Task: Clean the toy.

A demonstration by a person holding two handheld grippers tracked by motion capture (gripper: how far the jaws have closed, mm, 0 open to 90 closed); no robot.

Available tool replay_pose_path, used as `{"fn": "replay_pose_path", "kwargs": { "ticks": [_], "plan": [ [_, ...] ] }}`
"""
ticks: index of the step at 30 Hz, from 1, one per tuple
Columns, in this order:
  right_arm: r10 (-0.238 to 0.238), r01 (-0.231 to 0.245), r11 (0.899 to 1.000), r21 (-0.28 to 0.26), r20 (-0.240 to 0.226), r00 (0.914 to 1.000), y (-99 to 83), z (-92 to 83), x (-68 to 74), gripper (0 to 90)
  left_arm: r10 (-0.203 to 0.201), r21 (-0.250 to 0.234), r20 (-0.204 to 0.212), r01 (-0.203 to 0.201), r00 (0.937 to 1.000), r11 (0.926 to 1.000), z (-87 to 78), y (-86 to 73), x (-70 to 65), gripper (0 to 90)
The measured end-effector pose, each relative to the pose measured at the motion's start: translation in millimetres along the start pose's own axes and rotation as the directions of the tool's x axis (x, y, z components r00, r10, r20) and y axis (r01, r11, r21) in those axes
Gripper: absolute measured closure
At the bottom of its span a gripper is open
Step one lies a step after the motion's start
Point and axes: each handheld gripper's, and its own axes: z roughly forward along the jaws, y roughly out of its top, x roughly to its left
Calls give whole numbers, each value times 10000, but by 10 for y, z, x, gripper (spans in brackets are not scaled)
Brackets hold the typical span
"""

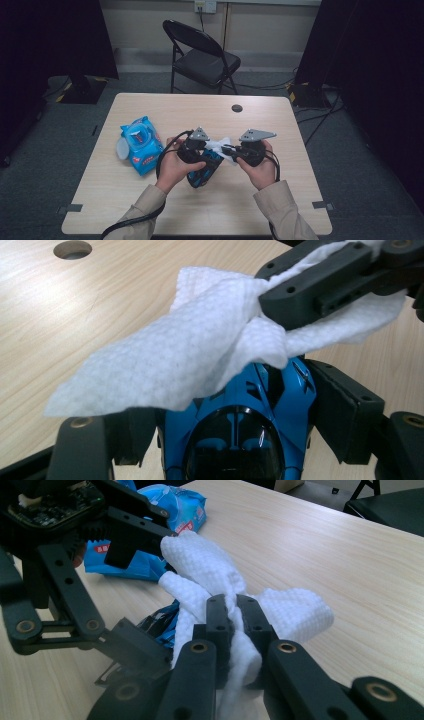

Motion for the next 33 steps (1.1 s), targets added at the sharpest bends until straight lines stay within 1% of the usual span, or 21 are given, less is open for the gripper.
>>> {"fn": "replay_pose_path", "kwargs": {
  "ticks": [1, 2, 3, 6, 9, 12, 14, 15, 16, 18, 20, 21, 23, 25, 26, 28, 29, 30, 32, 33],
  "plan": [
    [-62, 62, 10000, -6, 11, 10000, -10, -5, 16, 866, -25, -17, -17, 25, 10000, 10000, 3, -5, -1, 262],
    [-55, 55, 10000, -11, -78, 10000, -17, -9, 26, 865, -17, -108, -25, 16, 10000, 9999, 5, -10, 7, 262],
    [-169, 169, 9999, 13, -97, 9998, -33, -14, 51, 865, -51, -121, -18, 51, 10000, 9999, 7, -11, 12, 262],
    [-259, 260, 9996, 69, -73, 9996, -41, -17, 63, 866, -93, -104, -22, 93, 10000, 9999, 13, -14, 20, 262],
    [-238, 239, 9997, 63, -183, 9995, -50, -40, 59, 866, -93, -135, -58, 93, 9999, 9999, 1, -1, 22, 262],
    [-190, 190, 9998, -15, -225, 9996, -51, -69, 52, 865, -104, -173, 3, 104, 9999, 9998, -9, 14, 15, 262],
    [-139, 137, 9998, -149, -109, 9998, -47, -94, 45, 865, -63, -248, 58, 64, 10000, 9997, -9, 18, -4, 262],
    [7, -3, 9992, -408, 99, 10000, -32, -130, 20, 865, -17, -245, 151, 21, 9999, 9997, -14, 24, -28, 262],
    [7, -3, 9992, -408, 99, 10000, -32, -130, 20, 865, -17, -245, 151, 21, 9999, 9997, -14, 24, -28, 262],
    [252, -237, 9969, -746, 186, 9995, -7, -174, -24, 866, 112, -263, 180, -108, 9998, 9996, -18, 31, -60, 262],
    [375, -341, 9954, -890, 374, 9986, 23, -212, -66, 866, 149, -247, 209, -143, 9997, 9996, -20, 35, -86, 262],
    [483, -448, 9952, -872, 393, 9981, 51, -219, -107, 867, 209, -224, 245, -203, 9995, 9995, -20, 39, -94, 262],
    [524, -486, 9952, -849, 439, 9977, 63, -214, -125, 866, 257, -252, 277, -250, 9993, 9994, -20, 46, -113, 262],
    [660, -624, 9950, -777, 453, 9968, 98, -169, -159, 866, 276, -281, 362, -266, 9990, 9993, -16, 56, -131, 262],
    [660, -624, 9950, -777, 453, 9968, 98, -169, -159, 866, 331, -271, 400, -320, 9987, 9991, -12, 60, -138, 262],
    [607, -579, 9963, -628, 438, 9972, 128, -114, -156, 866, 345, -287, 492, -331, 9982, 9990, -1, 63, -154, 262],
    [544, -525, 9977, -429, 429, 9976, 154, -47, -141, 866, 334, -254, 553, -320, 9979, 9992, 8, 61, -162, 262],
    [544, -525, 9977, -429, 429, 9976, 154, -47, -141, 866, 330, -232, 599, -317, 9977, 9992, 18, 57, -170, 262],
    [500, -491, 9985, -243, 374, 9980, 166, 21, -129, 866, 356, -244, 622, -341, 9974, 9991, 29, 48, -178, 262],
    [467, -465, 9989, -77, 277, 9985, 166, 84, -106, 866, 298, -257, 673, -281, 9973, 9993, 36, 36, -175, 262]
  ]
}}
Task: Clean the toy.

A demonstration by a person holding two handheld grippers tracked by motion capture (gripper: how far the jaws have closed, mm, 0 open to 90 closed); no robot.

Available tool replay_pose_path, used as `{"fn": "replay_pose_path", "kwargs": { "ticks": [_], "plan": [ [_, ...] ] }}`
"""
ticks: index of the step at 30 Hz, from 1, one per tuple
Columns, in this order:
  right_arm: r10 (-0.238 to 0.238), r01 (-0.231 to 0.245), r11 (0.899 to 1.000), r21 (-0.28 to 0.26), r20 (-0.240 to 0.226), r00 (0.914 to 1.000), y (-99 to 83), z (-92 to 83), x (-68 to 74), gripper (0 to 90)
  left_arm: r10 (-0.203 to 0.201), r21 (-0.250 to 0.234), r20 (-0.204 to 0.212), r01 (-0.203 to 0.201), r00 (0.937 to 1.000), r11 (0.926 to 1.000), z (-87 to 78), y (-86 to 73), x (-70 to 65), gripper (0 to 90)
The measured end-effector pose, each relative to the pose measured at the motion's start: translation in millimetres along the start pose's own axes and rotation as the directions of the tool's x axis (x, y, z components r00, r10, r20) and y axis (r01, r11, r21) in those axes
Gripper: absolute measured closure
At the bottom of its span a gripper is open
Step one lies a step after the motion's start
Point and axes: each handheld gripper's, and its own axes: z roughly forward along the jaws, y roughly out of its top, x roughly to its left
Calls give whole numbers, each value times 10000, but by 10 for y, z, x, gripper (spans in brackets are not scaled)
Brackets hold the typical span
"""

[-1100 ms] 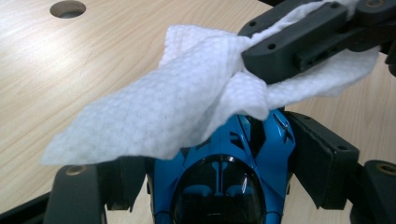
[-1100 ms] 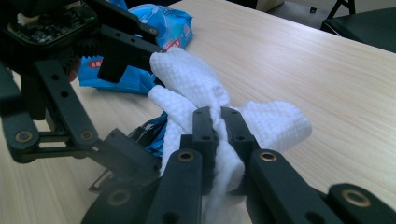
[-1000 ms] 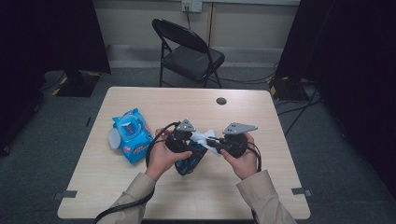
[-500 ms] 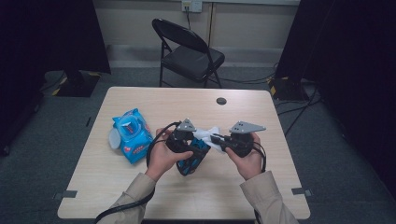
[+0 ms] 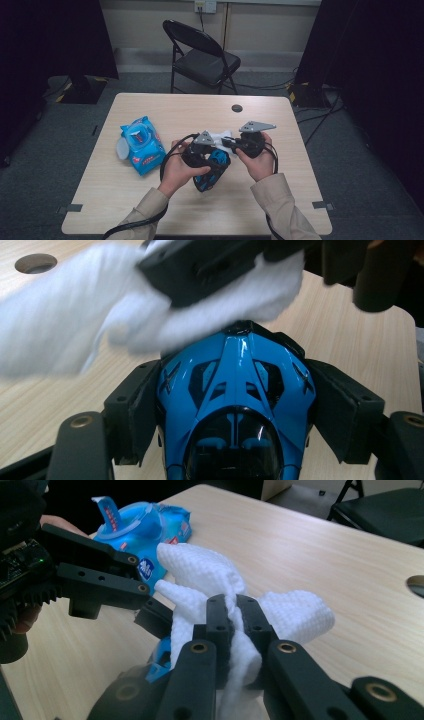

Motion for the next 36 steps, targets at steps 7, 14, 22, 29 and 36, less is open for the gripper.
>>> {"fn": "replay_pose_path", "kwargs": {
  "ticks": [7, 14, 22, 29, 36],
  "plan": [
    [-137, 142, 9994, 312, -176, 9998, -31, 99, 42, 866, -13, -2, -87, 13, 10000, 10000, -28, -14, 24, 262],
    [-221, 224, 9997, 89, -227, 9995, -32, 32, 59, 866, -177, -61, -194, 176, 9997, 9998, -52, -35, 73, 262],
    [-185, 178, 9995, -249, -281, 9994, -64, -55, 68, 866, -180, -75, -336, 178, 9993, 9998, -66, -17, 78, 262],
    [-237, 223, 9992, -323, -444, 9987, -100, -119, 88, 866, -306, -147, -506, 298, 9983, 9994, -100, -33, 138, 262],
    [-299, 275, 9989, -372, -642, 9975, -165, -145, 135, 865, -353, -151, -644, 344, 9973, 9993, -124, -36, 167, 262]
  ]
}}
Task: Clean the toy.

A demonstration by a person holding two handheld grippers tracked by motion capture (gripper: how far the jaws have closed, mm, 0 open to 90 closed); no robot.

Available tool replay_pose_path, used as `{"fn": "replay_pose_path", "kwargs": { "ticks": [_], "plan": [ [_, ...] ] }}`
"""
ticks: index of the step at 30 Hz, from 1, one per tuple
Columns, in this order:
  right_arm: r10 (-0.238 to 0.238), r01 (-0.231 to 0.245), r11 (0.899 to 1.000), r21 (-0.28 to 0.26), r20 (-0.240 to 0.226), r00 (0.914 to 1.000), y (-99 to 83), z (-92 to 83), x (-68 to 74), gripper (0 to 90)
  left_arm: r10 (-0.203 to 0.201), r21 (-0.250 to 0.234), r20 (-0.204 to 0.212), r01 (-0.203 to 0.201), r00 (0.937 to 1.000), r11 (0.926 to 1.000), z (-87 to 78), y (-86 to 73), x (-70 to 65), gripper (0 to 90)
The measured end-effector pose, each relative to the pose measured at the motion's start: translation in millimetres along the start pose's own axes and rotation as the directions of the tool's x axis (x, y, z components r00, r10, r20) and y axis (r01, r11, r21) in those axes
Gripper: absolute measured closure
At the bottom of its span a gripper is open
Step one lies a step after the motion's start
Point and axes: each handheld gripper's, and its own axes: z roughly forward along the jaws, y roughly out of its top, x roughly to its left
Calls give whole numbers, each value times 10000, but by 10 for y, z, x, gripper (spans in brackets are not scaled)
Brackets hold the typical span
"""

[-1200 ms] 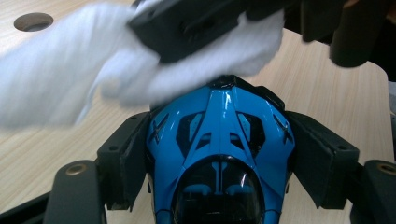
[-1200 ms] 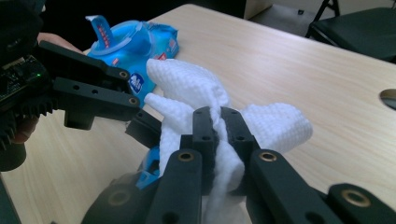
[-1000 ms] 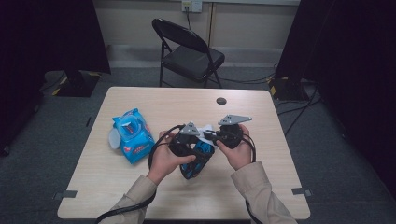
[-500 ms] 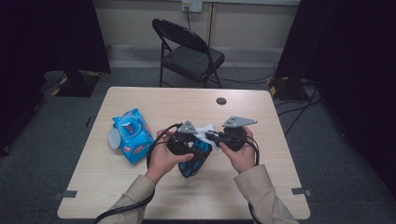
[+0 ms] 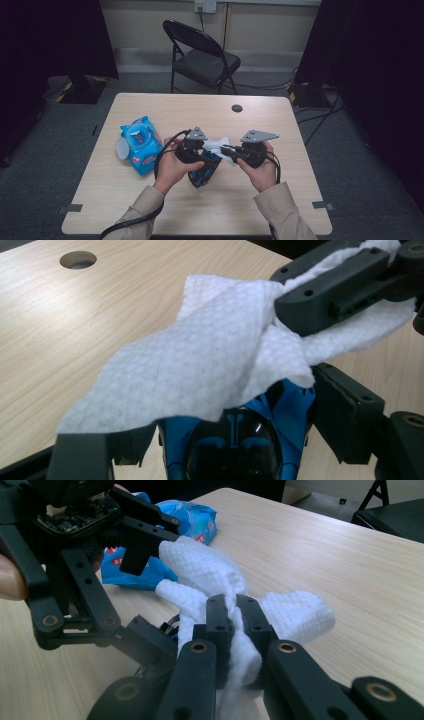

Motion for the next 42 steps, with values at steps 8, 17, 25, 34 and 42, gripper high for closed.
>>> {"fn": "replay_pose_path", "kwargs": {
  "ticks": [8, 17, 25, 34, 42],
  "plan": [
    [163, -164, 9998, -104, -72, 9998, -77, -55, -10, 865, -65, -14, -56, 64, 10000, 10000, -2, -5, 16, 262],
    [636, -622, 9957, -690, 184, 9978, -110, -165, -109, 865, -63, -160, -92, 62, 9999, 9999, -71, 19, 37, 262],
    [673, -668, 9973, -310, 142, 9976, -187, -16, -83, 865, 83, -227, -7, -83, 10000, 9997, -83, 66, -4, 262],
    [597, -595, 9982, -121, 109, 9982, -225, 53, -69, 865, 18, -198, 46, -18, 10000, 9998, -58, 57, -1, 262],
    [544, -545, 9985, 70, 83, 9985, -267, 112, -33, 865, 51, -178, 81, -50, 10000, 9998, -46, 77, -24, 262]
  ]
}}
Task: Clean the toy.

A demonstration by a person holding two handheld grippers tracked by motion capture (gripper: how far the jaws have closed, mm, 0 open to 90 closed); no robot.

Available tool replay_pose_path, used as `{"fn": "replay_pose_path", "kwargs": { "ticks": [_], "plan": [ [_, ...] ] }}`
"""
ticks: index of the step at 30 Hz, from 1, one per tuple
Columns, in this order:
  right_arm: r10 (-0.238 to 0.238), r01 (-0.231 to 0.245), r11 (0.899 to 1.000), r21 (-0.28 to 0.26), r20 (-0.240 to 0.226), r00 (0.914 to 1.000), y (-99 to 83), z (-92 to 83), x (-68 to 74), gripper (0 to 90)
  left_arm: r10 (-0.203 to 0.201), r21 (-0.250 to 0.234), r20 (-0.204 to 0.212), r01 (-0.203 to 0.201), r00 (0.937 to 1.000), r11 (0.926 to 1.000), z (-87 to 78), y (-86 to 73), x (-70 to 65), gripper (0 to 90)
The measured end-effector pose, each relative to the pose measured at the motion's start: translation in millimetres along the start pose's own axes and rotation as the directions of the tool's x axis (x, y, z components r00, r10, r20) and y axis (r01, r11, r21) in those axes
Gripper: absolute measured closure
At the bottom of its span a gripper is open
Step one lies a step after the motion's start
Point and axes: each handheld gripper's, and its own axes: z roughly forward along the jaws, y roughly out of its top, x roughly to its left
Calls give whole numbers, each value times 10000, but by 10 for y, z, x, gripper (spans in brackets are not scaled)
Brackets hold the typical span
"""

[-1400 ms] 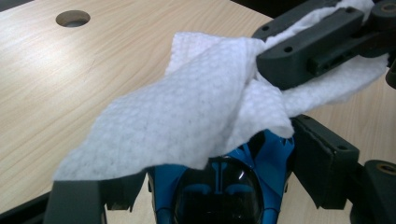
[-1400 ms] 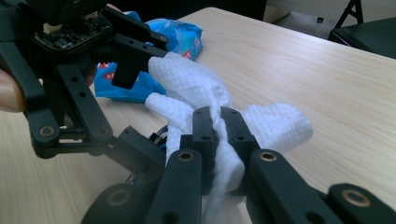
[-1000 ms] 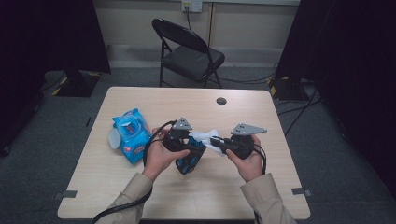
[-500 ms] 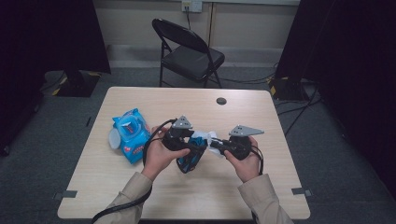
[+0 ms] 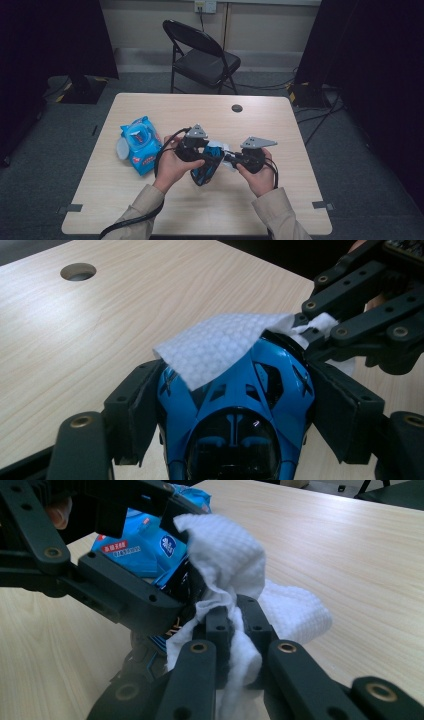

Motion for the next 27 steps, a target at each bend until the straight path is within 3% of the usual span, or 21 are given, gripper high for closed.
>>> {"fn": "replay_pose_path", "kwargs": {
  "ticks": [27],
  "plan": [
    [27, -16, 9992, 407, -278, 9996, -137, 192, 80, 864, -41, -189, -3, 41, 10000, 9998, -55, 54, 23, 262]
  ]
}}
